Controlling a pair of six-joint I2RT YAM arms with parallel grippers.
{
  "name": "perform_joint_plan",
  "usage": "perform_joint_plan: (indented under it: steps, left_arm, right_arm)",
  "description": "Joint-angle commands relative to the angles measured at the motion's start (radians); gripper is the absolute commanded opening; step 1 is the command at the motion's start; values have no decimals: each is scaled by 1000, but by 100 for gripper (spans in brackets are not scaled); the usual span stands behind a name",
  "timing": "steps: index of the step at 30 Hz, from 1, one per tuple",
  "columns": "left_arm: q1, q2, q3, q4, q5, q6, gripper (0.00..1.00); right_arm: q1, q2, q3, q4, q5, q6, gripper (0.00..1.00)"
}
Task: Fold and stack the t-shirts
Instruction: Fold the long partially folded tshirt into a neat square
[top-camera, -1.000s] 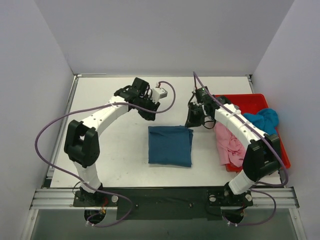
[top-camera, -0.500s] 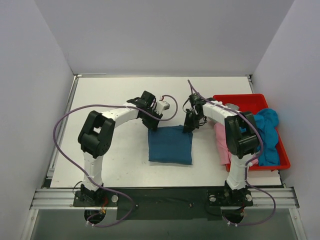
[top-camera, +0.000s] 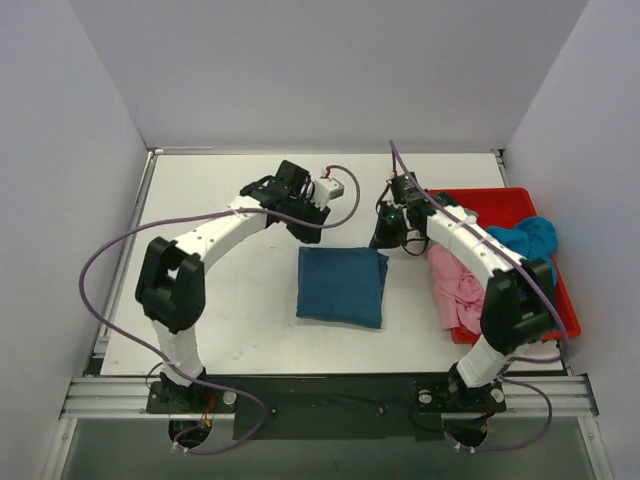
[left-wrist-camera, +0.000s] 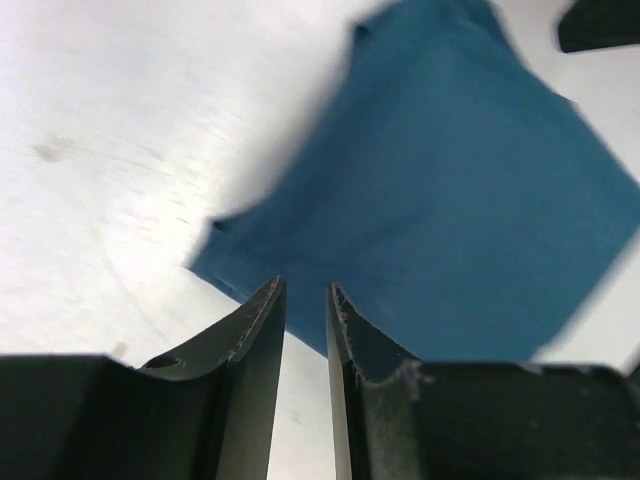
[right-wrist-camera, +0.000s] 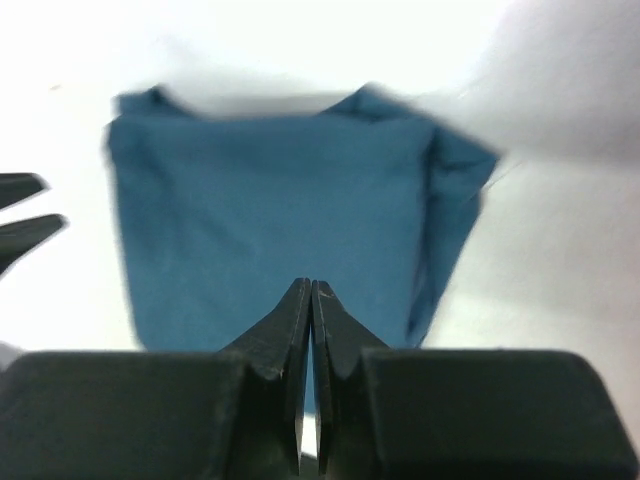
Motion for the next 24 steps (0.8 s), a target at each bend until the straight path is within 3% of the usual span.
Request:
perform_joint_plan:
  steps: [1,7,12,16,19,21,22,24]
  left_arm:
    - [-78,-199,-160,-84,163,-54,32]
    - [-98,-261,-451,11,186,-117,29]
    - [-98,-227,-579,99,111,-90,29]
    - [-98,-199,-591,137,71,-77,30]
    - [-93,-212,-530,81,65,-58,31]
    - [-93,-241,-490,30,80,-36,34]
    - [-92,-265,-467,13,88,-31,36]
    - [-87,-299,-446,-44,108,-13,41]
  right_arm:
    - [51,-182,-196,47,-111,108,0]
    - [132,-239,-472,266,-223,257,0]
    - [122,-207,-629,291,-164,300,0]
    - [110,-202,-568,205,-134,225,0]
    - [113,-240,-421,21,-59,136,0]
    - [102,-272,-343,-82,22,87,16]
    - [91,-279,-327,-123,53,67,30]
    - [45,-285,-295,-142,44,36,48]
